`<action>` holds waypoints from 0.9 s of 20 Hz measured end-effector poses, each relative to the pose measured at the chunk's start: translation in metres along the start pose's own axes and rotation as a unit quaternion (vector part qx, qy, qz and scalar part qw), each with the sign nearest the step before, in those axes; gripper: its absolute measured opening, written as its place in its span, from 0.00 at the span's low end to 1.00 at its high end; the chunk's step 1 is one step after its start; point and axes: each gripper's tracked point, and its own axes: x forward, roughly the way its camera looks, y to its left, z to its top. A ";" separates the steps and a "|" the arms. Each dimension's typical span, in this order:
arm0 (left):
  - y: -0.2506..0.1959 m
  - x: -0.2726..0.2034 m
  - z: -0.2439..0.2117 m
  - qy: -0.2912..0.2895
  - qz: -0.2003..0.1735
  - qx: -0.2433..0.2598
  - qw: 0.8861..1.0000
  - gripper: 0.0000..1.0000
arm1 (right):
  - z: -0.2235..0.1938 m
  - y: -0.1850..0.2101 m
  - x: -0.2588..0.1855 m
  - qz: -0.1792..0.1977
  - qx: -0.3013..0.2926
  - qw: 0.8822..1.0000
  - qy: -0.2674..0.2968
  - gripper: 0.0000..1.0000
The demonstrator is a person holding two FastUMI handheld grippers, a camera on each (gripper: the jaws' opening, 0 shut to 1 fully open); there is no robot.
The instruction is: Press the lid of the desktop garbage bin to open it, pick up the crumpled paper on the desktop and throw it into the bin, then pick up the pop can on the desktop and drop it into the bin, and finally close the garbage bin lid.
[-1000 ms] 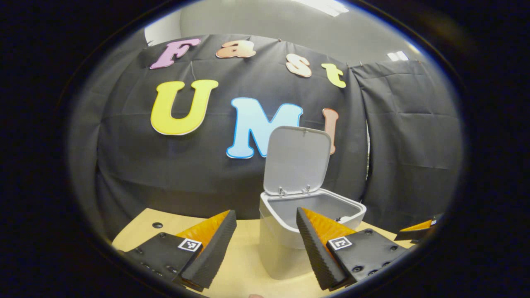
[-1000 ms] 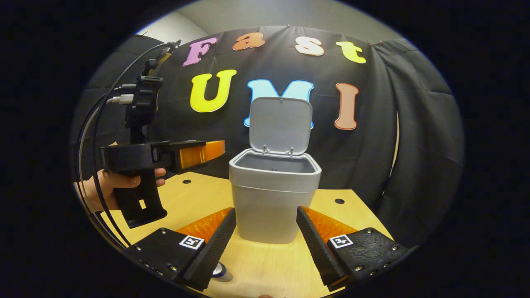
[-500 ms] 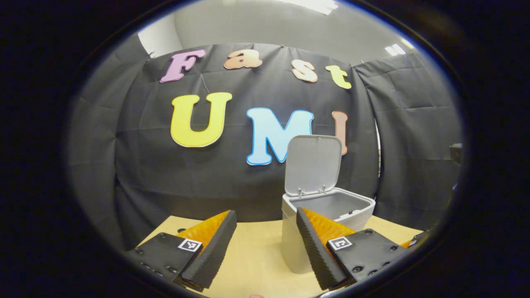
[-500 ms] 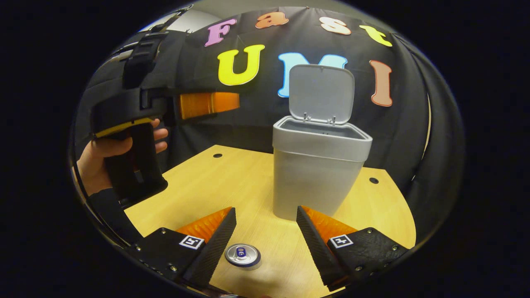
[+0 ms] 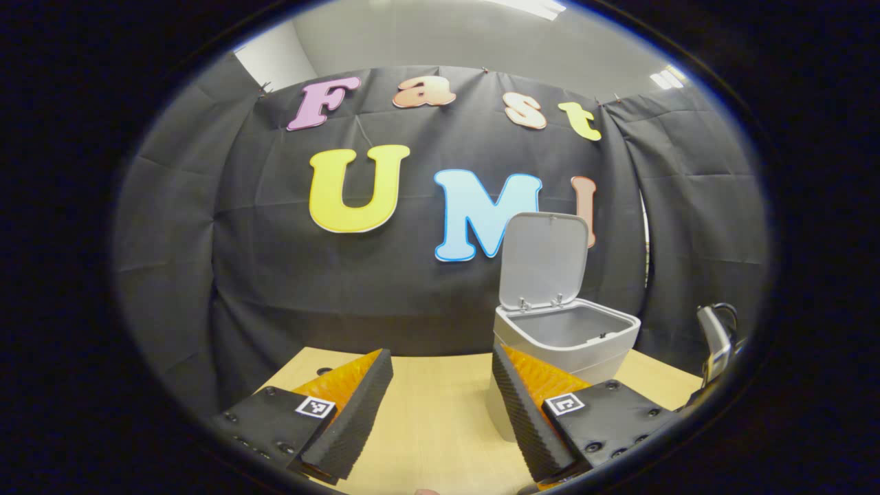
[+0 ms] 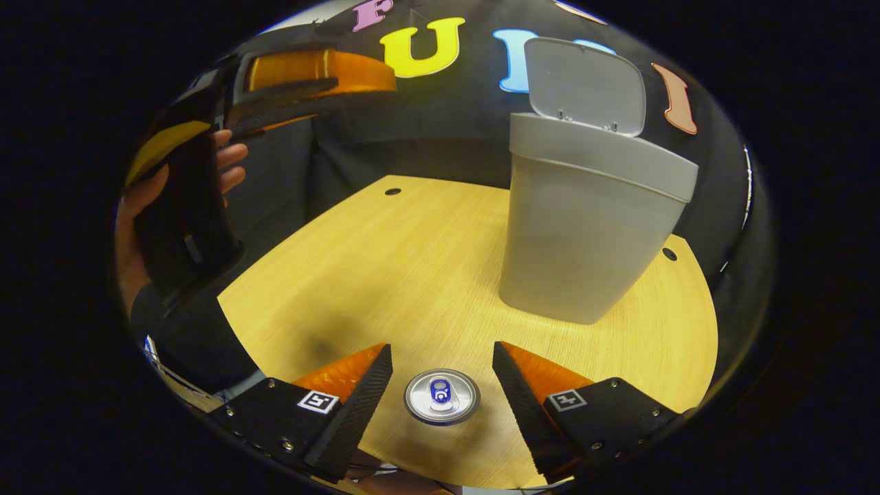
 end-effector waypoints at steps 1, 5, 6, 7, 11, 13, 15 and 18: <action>0.002 0.000 0.000 0.001 0.003 0.000 1.000 0.95 | -0.004 0.002 0.005 0.005 0.000 1.000 0.012 0.94; 0.008 -0.001 -0.002 0.003 0.009 -0.001 1.000 0.95 | -0.006 0.000 0.011 0.009 -0.001 0.999 0.053 0.95; 0.008 -0.001 -0.004 0.004 0.011 -0.001 1.000 0.95 | -0.006 0.001 0.013 0.014 0.002 0.998 0.063 0.95; 0.008 -0.001 -0.004 0.004 0.011 -0.001 1.000 0.95 | -0.005 0.000 0.014 0.015 0.003 0.997 0.072 0.95; 0.009 -0.002 -0.002 0.003 0.013 0.001 1.000 0.95 | -0.005 -0.002 0.020 0.005 0.006 0.995 0.097 0.95; 0.010 -0.003 -0.003 0.003 0.015 0.001 1.000 0.96 | -0.008 -0.001 0.019 0.008 0.011 0.995 0.104 0.95; 0.012 -0.003 -0.006 0.005 0.017 0.000 1.000 0.95 | -0.009 0.001 0.019 0.007 0.017 0.994 0.105 0.87; 0.012 -0.002 -0.009 0.010 0.019 -0.006 1.000 0.95 | -0.010 -0.001 0.019 0.002 0.024 0.994 0.105 0.86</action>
